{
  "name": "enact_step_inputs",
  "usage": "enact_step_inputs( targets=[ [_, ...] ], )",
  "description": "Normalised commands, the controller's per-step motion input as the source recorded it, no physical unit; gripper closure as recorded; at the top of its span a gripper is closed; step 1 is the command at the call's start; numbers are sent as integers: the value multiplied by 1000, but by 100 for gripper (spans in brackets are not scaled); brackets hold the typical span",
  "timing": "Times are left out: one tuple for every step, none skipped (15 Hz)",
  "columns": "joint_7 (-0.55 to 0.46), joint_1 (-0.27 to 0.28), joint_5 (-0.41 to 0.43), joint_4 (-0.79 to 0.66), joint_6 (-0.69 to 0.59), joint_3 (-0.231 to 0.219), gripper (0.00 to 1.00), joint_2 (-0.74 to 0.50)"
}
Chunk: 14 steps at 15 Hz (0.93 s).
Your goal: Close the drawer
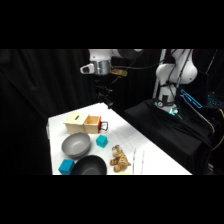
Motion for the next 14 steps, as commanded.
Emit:
enact_step_inputs(
  targets=[
    [19, -21, 3, 17, -2, 9, 0, 20],
    [36, -26, -6, 56, 46, 5, 0, 87],
    [85, -47, -17, 40, 84, -13, 0, 70],
    [99, -61, -16, 29, 106, -28, 0, 53],
    [141, -89, -30, -27, 134, -53, 0, -14],
    [143, -107, -14, -58, 153, -72, 0, -45],
    [147, -121, -3, -99, 171, -88, 0, -85],
    [156, -130, -8, -140, 202, -97, 0, -116],
    [147, -132, 5, -163, 212, -99, 0, -128],
    [144, -128, 18, -176, 211, -96, 0, -131],
    [171, -121, 42, -186, 228, -90, 0, -115],
    [208, -111, 57, -208, 251, -79, 0, -120],
    [285, -100, 48, -250, 324, -65, 0, -122],
    [285, -84, 58, -255, 335, -49, 0, -120]
  ],
)
